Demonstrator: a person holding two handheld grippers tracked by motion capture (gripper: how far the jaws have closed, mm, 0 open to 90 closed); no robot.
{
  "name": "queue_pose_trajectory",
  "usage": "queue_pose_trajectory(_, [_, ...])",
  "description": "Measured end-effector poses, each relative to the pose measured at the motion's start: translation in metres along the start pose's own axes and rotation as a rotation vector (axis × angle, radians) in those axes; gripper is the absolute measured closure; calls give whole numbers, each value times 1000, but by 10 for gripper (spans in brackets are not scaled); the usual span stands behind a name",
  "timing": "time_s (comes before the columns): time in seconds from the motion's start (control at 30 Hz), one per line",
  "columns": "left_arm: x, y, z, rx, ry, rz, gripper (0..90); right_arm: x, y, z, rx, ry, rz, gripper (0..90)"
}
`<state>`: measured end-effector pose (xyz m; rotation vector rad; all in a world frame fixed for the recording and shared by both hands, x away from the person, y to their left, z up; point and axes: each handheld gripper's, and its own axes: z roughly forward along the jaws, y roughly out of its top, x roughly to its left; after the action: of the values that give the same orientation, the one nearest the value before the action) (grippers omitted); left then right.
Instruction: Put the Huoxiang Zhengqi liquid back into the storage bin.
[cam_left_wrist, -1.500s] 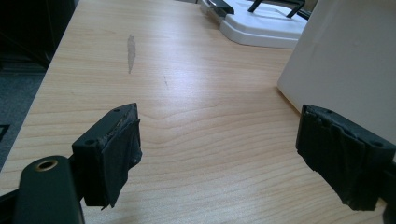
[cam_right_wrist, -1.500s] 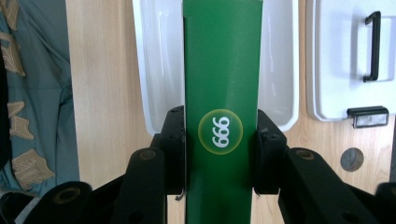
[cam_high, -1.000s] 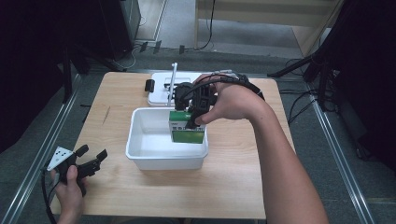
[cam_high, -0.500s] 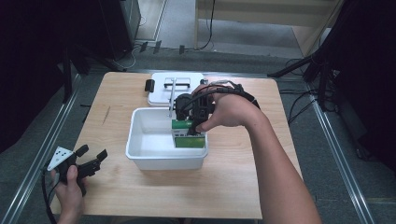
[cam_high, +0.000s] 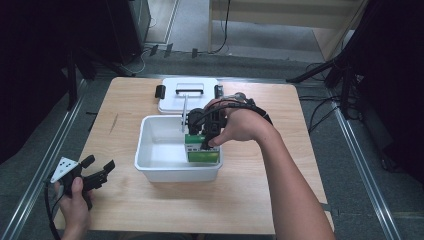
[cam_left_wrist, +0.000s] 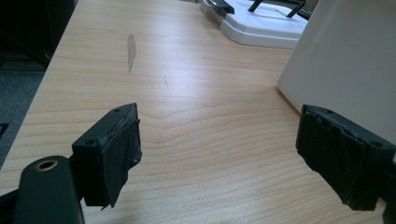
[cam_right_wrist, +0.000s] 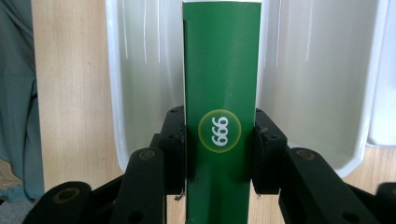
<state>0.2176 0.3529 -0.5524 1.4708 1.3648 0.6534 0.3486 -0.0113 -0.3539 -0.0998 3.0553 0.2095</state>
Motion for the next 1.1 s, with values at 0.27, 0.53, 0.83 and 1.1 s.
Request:
queue_pose_trajectory(0.27, [0,0,0,2,-1,4,146,-2,-2,16,3,6,-1,641])
queue_pose_trajectory(0.53, [0,0,0,0,-1,2,147,-3,-3,31,11,16,-4,640])
queue_pose_trajectory(0.83, [0,0,0,0,-1,4,147,-3,-5,36,-4,19,15,606])
queue_pose_trajectory(1.1, [0,0,0,1,1,5,147,0,-7,26,-32,3,97,400])
